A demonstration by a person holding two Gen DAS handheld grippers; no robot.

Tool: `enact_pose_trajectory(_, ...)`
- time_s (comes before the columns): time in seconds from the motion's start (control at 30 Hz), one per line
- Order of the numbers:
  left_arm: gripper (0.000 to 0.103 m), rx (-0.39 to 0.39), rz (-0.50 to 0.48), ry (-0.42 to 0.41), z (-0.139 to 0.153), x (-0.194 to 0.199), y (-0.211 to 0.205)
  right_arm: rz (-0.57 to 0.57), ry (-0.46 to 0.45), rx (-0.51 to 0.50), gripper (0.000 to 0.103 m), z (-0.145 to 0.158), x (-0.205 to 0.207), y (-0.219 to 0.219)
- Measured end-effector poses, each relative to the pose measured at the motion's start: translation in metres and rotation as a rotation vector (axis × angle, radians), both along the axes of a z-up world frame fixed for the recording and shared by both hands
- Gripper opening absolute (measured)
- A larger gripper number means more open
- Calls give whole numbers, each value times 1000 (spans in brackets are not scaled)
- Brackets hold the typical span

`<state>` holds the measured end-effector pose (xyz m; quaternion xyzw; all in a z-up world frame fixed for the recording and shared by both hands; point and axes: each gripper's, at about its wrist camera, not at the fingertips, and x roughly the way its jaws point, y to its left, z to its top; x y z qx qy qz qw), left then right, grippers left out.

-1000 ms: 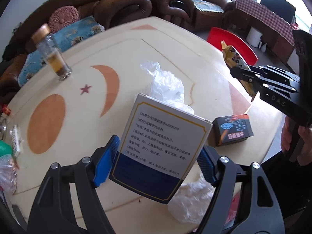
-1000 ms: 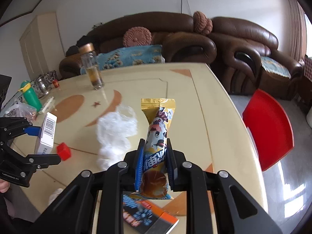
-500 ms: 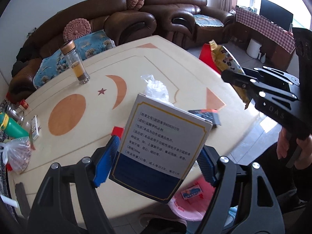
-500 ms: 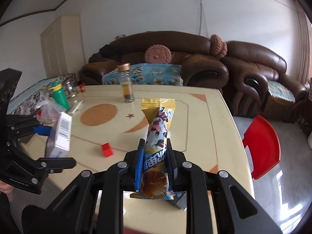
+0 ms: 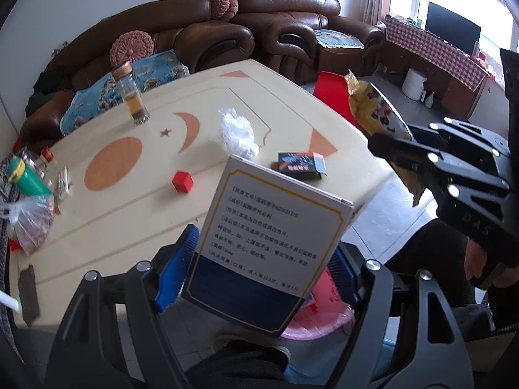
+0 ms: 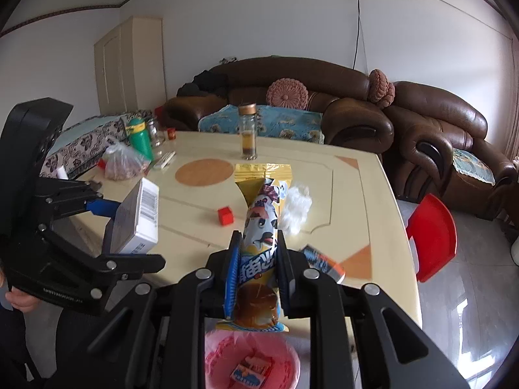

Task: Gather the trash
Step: 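Lift the white-and-blue box with the left tool while the right tool carries the snack bar over the bin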

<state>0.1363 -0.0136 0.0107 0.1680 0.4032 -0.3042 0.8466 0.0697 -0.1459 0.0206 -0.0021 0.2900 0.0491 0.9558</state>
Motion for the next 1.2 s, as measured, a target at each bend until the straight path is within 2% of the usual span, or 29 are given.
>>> enact_pose_trajectory(0.4,74,12,3,82,-47,-27,-1,11,108,42,21,-47,-25,2)
enact_pose_trajectory(1.2,74,48,-38,271,-150,-26,-27,-14,356,105,21,-155,-21,-10)
